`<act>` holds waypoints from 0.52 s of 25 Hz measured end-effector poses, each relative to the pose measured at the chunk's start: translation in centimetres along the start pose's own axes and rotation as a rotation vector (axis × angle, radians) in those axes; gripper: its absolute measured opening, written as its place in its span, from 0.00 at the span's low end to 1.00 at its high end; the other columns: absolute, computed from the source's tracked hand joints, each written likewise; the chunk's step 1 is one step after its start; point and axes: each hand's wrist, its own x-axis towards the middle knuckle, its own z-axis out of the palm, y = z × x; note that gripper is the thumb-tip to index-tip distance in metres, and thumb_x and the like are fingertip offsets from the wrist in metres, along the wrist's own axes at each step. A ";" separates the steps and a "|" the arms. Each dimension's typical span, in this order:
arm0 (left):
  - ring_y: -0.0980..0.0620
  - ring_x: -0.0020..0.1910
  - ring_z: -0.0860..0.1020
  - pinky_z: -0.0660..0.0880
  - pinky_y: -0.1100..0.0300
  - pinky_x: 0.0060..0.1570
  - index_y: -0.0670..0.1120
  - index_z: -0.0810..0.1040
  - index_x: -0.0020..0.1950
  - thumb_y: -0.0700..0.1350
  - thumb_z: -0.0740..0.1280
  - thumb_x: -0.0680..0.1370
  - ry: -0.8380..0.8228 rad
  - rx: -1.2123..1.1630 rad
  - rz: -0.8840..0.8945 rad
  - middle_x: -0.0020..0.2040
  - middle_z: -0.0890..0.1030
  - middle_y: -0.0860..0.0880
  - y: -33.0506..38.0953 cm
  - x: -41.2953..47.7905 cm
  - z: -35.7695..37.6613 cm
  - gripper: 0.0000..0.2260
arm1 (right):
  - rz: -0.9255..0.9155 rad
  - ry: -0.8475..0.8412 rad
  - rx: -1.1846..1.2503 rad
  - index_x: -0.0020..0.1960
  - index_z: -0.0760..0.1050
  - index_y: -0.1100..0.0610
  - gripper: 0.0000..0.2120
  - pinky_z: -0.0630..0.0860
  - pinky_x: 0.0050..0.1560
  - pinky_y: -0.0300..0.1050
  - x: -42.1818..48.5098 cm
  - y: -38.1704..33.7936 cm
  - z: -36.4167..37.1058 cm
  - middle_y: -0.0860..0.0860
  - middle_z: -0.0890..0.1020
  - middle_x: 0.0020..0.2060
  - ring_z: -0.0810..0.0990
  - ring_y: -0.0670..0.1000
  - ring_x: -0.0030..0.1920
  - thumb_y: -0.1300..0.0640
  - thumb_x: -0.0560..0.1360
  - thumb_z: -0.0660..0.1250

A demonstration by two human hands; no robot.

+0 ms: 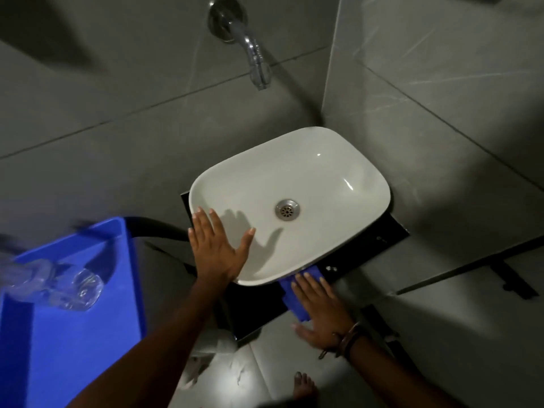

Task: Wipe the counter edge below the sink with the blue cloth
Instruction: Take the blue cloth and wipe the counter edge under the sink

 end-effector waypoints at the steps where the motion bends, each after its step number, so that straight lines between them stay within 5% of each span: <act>1: 0.40 0.81 0.45 0.44 0.41 0.78 0.39 0.50 0.81 0.74 0.49 0.71 -0.008 -0.001 0.005 0.81 0.48 0.36 -0.1 0.1 0.1 0.50 | 0.032 -0.005 -0.006 0.75 0.58 0.55 0.42 0.43 0.75 0.50 -0.3 2.8 -0.9 0.53 0.63 0.75 0.59 0.55 0.75 0.31 0.69 0.57; 8: 0.44 0.81 0.42 0.40 0.43 0.78 0.40 0.46 0.81 0.74 0.47 0.72 -0.050 0.032 0.002 0.82 0.45 0.39 0.0 0.2 -0.2 0.49 | 0.409 0.058 -0.018 0.75 0.57 0.57 0.51 0.52 0.76 0.58 1.9 19.5 -6.0 0.55 0.60 0.76 0.56 0.56 0.77 0.23 0.64 0.44; 13: 0.44 0.81 0.42 0.39 0.44 0.78 0.40 0.47 0.81 0.74 0.48 0.72 -0.054 0.009 0.002 0.82 0.45 0.39 0.1 0.3 -0.5 0.49 | 0.586 0.163 0.066 0.75 0.56 0.56 0.50 0.52 0.75 0.61 3.4 17.3 -4.7 0.54 0.61 0.76 0.56 0.55 0.76 0.25 0.63 0.50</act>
